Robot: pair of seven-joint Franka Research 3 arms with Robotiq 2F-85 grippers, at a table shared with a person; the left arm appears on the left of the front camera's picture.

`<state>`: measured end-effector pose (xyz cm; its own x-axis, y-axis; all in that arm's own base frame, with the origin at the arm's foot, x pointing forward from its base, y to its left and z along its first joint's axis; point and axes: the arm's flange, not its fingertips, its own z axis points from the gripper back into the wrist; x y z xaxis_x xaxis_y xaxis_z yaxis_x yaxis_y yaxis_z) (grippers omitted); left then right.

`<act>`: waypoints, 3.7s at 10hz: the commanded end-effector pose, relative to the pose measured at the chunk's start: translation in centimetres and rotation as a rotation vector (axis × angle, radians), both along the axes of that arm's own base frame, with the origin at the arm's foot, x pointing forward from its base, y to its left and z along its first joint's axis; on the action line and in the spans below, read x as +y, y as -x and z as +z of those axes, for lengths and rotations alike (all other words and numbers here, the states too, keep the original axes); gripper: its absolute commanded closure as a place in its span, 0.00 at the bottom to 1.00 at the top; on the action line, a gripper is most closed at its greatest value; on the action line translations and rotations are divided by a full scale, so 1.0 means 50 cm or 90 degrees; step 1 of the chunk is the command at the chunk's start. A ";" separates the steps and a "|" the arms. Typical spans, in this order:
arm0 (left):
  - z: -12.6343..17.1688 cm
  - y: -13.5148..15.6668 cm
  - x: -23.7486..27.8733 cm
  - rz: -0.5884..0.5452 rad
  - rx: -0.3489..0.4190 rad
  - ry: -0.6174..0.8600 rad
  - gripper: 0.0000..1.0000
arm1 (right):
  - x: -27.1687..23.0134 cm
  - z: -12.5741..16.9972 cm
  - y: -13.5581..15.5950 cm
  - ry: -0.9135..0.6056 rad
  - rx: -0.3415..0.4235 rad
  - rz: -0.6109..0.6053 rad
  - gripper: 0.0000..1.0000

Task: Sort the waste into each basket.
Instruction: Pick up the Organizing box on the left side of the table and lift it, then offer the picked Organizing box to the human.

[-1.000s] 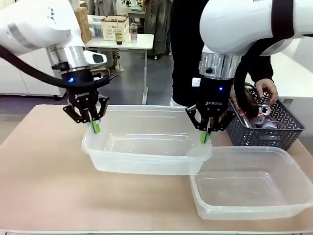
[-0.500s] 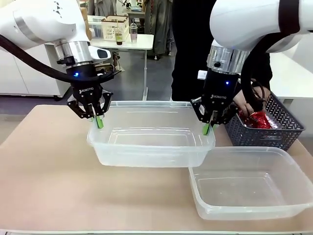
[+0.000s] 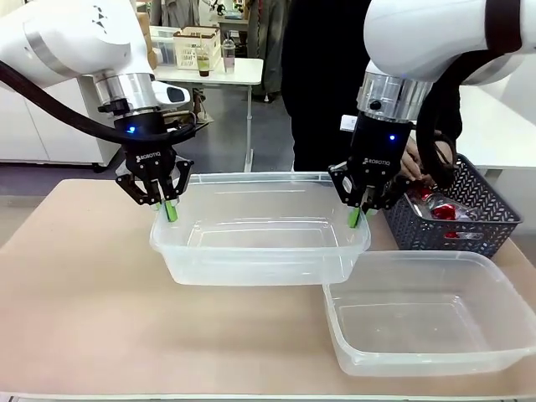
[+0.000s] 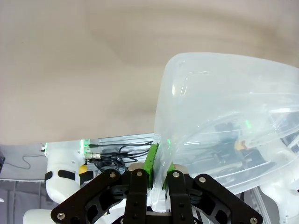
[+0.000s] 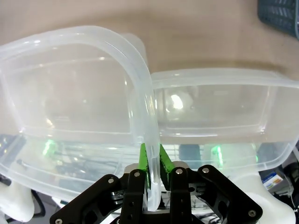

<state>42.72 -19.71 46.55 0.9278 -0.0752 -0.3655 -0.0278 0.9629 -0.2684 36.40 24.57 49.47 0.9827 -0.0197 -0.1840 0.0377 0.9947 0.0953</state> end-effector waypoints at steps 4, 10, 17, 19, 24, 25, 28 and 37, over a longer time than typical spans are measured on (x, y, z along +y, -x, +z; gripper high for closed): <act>0.003 0.001 0.001 0.001 -0.002 0.000 0.93 | 0.000 0.002 0.001 -0.001 -0.001 0.000 0.90; 0.003 0.001 0.001 0.001 -0.002 0.000 0.93 | 0.000 0.002 0.001 -0.001 -0.001 0.000 0.90; 0.003 0.001 0.001 0.001 -0.002 0.000 0.93 | 0.000 0.002 0.001 -0.001 -0.001 0.000 0.90; 0.003 0.001 0.001 0.001 -0.002 0.000 0.93 | 0.000 0.002 0.001 -0.001 -0.001 0.000 0.90; 0.003 0.001 0.001 0.001 -0.002 0.000 0.93 | 0.000 0.002 0.001 -0.001 -0.001 0.000 0.90; 0.003 0.001 0.001 0.001 -0.002 0.000 0.93 | 0.000 0.002 0.001 -0.001 -0.001 0.000 0.90; 0.003 0.001 0.001 0.001 -0.002 0.000 0.93 | 0.000 0.002 0.001 -0.001 -0.001 0.000 0.90; 0.003 0.001 0.001 0.001 -0.002 0.000 0.93 | 0.000 0.002 0.001 -0.001 -0.001 0.000 0.90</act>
<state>42.73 -19.71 46.46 0.9269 -0.0754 -0.3676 -0.0279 0.9631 -0.2679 36.39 24.59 49.47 0.9828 -0.0193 -0.1839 0.0373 0.9948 0.0950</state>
